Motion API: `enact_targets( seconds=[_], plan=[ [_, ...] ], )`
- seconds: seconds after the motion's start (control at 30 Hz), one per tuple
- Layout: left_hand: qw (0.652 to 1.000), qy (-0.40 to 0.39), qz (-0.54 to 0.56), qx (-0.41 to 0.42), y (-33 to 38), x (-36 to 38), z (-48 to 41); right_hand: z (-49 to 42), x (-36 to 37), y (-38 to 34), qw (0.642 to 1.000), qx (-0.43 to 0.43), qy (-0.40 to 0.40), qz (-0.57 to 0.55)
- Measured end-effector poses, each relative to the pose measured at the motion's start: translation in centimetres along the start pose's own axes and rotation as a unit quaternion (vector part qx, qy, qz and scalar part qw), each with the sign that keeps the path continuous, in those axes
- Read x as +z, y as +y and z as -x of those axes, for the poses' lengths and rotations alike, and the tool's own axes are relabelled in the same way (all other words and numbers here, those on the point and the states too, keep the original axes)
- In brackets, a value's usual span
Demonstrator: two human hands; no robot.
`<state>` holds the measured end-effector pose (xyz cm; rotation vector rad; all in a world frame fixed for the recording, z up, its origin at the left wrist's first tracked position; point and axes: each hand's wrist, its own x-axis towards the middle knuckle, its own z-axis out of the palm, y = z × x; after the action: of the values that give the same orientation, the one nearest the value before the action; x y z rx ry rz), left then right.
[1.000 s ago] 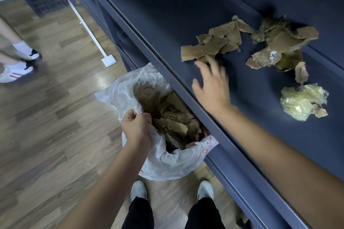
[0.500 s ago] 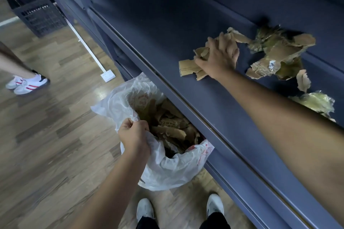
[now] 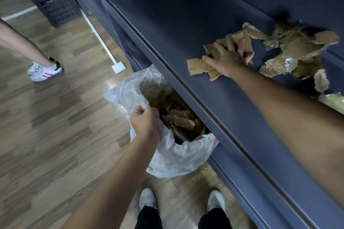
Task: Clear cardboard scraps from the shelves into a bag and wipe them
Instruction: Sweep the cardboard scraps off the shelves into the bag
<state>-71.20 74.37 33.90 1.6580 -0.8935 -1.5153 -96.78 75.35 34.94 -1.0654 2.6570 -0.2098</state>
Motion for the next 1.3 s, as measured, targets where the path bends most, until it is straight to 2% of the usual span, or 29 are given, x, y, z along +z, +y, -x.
enact_targets(
  seconds=[0.27,0.43,0.6,0.9,1.03,1.1,1.13,1.2,1.27,1.3],
  plan=[
    [1.0,0.0,-0.01,0.009,-0.4,0.0,0.1,3.5,1.4,-0.3,0.999,-0.053,0.006,0.001],
    [1.0,-0.006,-0.004,0.007,-0.5,0.1,0.1,8.5,2.9,-1.9,0.993,-0.121,-0.001,0.007],
    [1.0,0.004,-0.026,-0.002,-0.5,0.1,0.5,13.4,4.8,-4.0,0.975,-0.199,0.034,0.089],
    [1.0,-0.019,-0.022,0.007,-0.7,-0.6,1.5,15.7,5.1,-3.8,0.962,-0.194,0.09,0.171],
    [0.999,-0.029,-0.019,0.014,-1.0,-0.8,1.7,16.0,4.9,-4.1,0.96,-0.199,0.084,0.177],
    [0.999,-0.035,-0.014,0.011,-1.1,-0.7,1.8,16.4,4.7,-4.1,0.946,-0.24,0.1,0.194],
    [0.999,-0.036,-0.008,0.006,-1.2,-0.6,1.8,16.6,4.8,-4.1,0.931,-0.286,0.113,0.197],
    [0.999,-0.042,0.01,-0.009,-1.5,-0.5,1.7,16.9,5.4,-4.0,0.9,-0.397,0.071,0.164],
    [0.999,-0.049,0.02,-0.014,-1.7,-0.5,1.6,17.4,5.9,-4.0,0.896,-0.425,0.034,0.124],
    [0.998,-0.049,0.021,-0.013,-1.7,-0.5,1.6,17.7,5.9,-3.9,0.899,-0.422,0.049,0.106]
  ],
)
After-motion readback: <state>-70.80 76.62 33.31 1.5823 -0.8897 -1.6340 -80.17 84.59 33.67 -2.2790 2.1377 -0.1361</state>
